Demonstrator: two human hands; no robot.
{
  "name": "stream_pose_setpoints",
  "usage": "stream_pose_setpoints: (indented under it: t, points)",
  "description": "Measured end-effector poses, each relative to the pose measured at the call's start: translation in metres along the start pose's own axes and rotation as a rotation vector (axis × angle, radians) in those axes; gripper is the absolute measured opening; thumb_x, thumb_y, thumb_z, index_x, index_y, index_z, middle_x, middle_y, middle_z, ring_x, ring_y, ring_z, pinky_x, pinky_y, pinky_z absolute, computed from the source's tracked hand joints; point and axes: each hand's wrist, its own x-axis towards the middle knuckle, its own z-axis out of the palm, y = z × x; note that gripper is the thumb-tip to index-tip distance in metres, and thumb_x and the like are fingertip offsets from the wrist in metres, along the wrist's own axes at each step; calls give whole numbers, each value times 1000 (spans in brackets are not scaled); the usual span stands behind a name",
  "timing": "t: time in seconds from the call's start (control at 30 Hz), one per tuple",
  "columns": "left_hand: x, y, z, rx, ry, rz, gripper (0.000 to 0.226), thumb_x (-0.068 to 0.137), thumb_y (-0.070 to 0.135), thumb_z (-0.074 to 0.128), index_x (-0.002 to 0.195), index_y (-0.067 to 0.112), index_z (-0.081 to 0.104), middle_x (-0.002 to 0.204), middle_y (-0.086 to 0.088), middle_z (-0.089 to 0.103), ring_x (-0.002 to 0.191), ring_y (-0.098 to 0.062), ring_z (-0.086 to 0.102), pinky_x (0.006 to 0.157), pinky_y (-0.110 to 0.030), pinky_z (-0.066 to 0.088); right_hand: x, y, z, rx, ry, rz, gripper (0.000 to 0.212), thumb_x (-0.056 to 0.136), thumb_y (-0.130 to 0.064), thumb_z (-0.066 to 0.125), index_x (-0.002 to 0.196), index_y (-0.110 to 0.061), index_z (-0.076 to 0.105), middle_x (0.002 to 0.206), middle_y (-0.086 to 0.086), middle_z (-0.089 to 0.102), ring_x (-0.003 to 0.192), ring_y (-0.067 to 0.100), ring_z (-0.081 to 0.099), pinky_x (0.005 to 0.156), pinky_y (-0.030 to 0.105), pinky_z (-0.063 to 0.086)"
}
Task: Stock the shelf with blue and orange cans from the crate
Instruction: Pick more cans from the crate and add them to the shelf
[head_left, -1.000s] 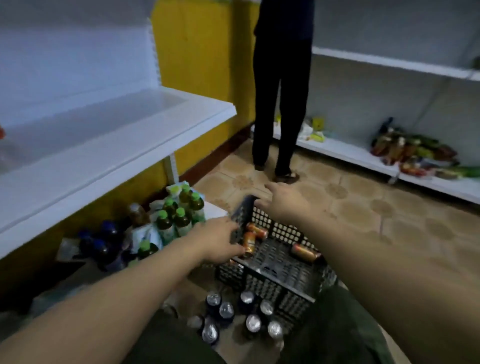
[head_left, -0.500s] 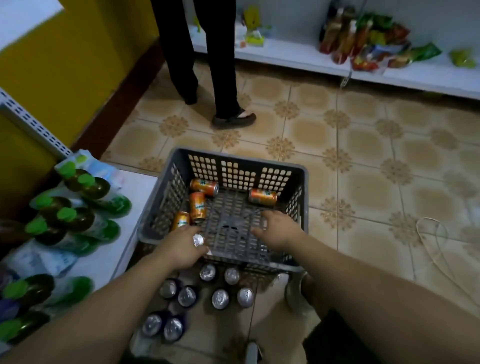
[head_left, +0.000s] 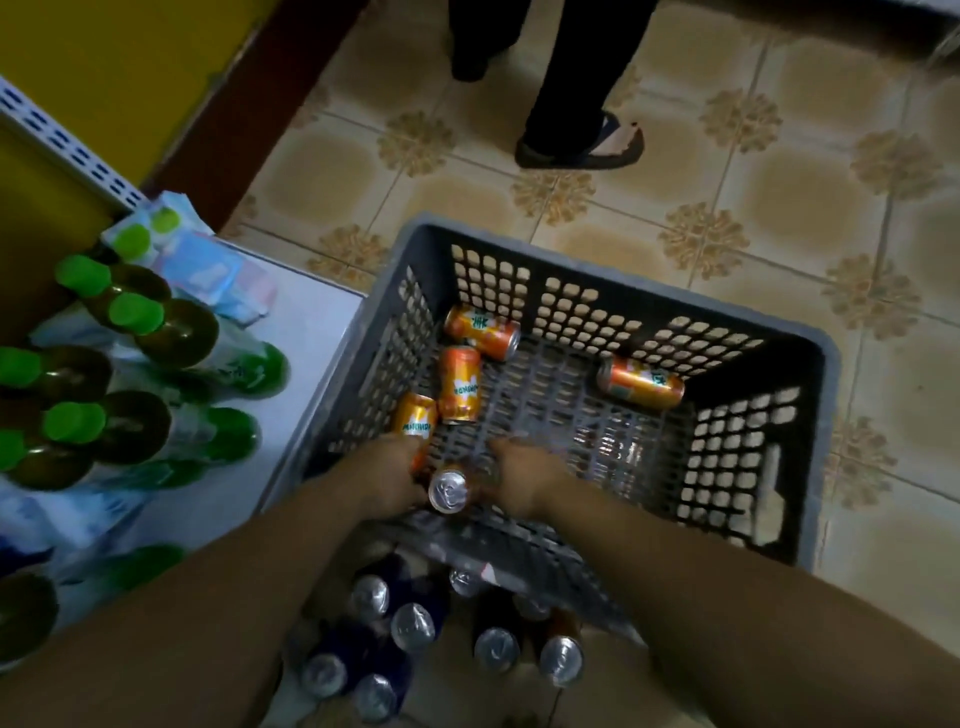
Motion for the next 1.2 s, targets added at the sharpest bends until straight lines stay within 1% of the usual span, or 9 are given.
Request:
stream_pose_setpoints:
  t: [0.17,0.27,0.47,0.6,0.83,0.93,1.03,1.13,1.2]
  points:
    - [37,-26,16,-7,-112,12,51,77,20,72,125,18,54,131,-9,53,113,-26,54,97,-34,45,54,-10,45,-262,-165,-200,85,86,-19,67,153,-24,15,156,12,25,138,36,33,111,43,34]
    - [45,-36,21,-59,-137,26,57,72,30,75,125,19,55,126,-7,60,109,-24,58,98,-37,47,63,-10,54,-328,-122,-294,75,89,-20,63,151,-25,21,154,9,28,135,33,36,106,42,38]
    - [27,-37,9,-249,-70,101,68,63,17,77,126,20,54,120,-2,62,108,-21,59,96,-40,48,23,-15,24,131,186,-220,67,82,-46,68,139,-26,39,132,5,56,115,26,56,88,32,44]
    - [-27,-12,-10,-572,-6,164,86,70,10,80,141,30,36,119,6,62,108,-9,61,98,-36,48,-44,-40,-17,627,439,-170,44,81,-38,69,120,-34,51,108,-16,61,98,8,60,82,26,50]
    - [-164,35,-56,-760,255,350,89,69,17,84,139,35,31,122,11,56,106,-2,57,93,-24,48,-175,-113,-75,1217,691,-316,39,79,-32,55,116,-19,58,103,-3,63,87,3,63,66,17,51]
    - [-232,42,-71,-791,378,435,94,59,31,83,138,39,32,128,10,53,111,-6,58,96,-31,49,-236,-148,-87,1312,732,-361,12,94,-22,53,101,-22,63,90,-7,66,79,2,65,64,22,50]
    - [-297,40,-80,-833,467,495,88,61,30,83,135,38,36,125,14,55,106,0,61,91,-25,51,-290,-185,-93,1291,751,-450,10,94,-23,55,96,-20,65,76,-10,68,68,-1,65,60,21,51]
    - [-360,29,-84,-855,567,556,73,71,14,82,123,43,40,117,18,57,98,8,62,80,-14,51,-339,-229,-92,1199,739,-556,21,92,-27,59,109,-15,63,88,-5,68,74,3,65,62,23,51]
    - [-402,15,-83,-843,642,546,82,66,22,86,131,38,39,118,14,59,102,1,62,87,-21,51,-367,-262,-87,1113,736,-639,25,91,-27,60,113,-14,61,94,-1,68,77,4,66,60,20,52]
